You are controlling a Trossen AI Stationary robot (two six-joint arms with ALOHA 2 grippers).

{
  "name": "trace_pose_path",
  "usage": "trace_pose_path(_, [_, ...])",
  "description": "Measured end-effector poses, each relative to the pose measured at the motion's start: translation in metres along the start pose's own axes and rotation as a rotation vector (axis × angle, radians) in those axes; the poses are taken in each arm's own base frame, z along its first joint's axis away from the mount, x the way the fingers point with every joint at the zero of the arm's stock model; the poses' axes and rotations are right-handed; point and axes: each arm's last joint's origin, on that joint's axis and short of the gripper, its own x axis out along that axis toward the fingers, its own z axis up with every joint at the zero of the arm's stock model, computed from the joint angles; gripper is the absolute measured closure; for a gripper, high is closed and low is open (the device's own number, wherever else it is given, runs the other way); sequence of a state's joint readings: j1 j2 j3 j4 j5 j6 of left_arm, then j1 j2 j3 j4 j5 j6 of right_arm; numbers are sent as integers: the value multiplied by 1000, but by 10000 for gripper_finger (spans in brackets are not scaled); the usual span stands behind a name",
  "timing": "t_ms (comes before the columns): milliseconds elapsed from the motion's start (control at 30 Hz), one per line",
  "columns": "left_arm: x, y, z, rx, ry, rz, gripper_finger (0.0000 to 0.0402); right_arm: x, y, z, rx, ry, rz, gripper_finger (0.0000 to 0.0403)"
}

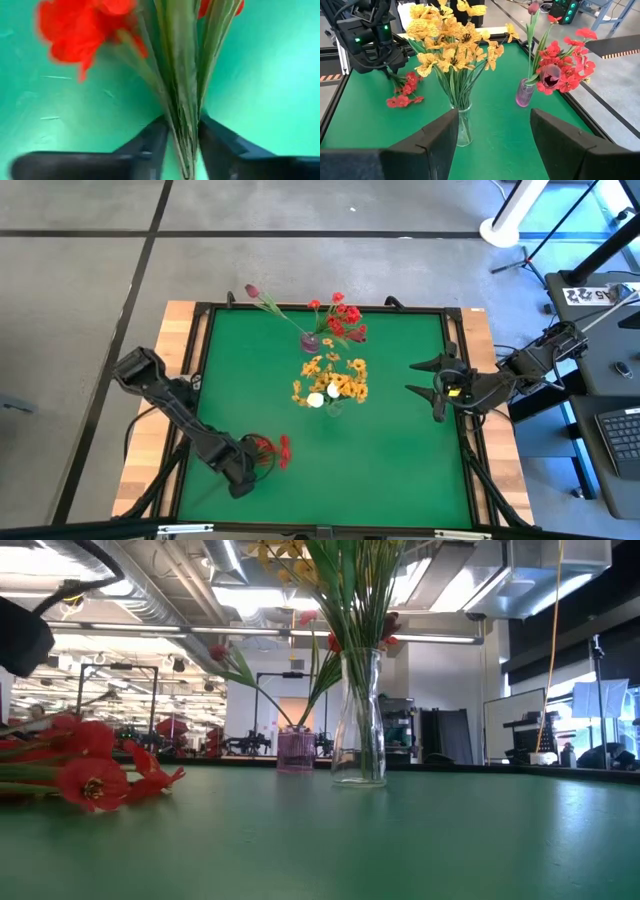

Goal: Sort flowers into vase by color
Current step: Put the red flowers into the purple vase

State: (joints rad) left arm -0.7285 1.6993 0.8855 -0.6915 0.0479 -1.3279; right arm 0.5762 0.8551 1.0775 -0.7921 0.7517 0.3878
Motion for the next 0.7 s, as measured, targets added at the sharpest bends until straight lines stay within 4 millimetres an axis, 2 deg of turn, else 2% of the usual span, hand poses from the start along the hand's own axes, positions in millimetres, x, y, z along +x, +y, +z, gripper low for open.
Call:
trace_pose_path(133, [-6, 4, 7, 18, -32, 0, 379, 0, 0, 0, -2, 2, -1, 157])
trace_pose_path(233, [-24, 9, 18, 31, -243, 61, 386, 0, 0, 0, -4, 2, -8, 157])
trace_pose_path(333, [-67, 11, 25, 32, -443, 61, 386, 0, -1, -1, -11, 0, -32, 157])
trace_pose_path(467, [-130, 24, 26, 40, -710, 64, 393, 0, -2, -2, -17, -1, -57, 157])
trace_pose_path(600, [-195, 46, 20, 30, -1034, -16, 393, 0, -2, -2, -16, -1, -56, 157])
trace_pose_path(700, [-233, 60, 17, 37, -1264, -60, 393, 2, -2, -3, -12, -17, -85, 157])
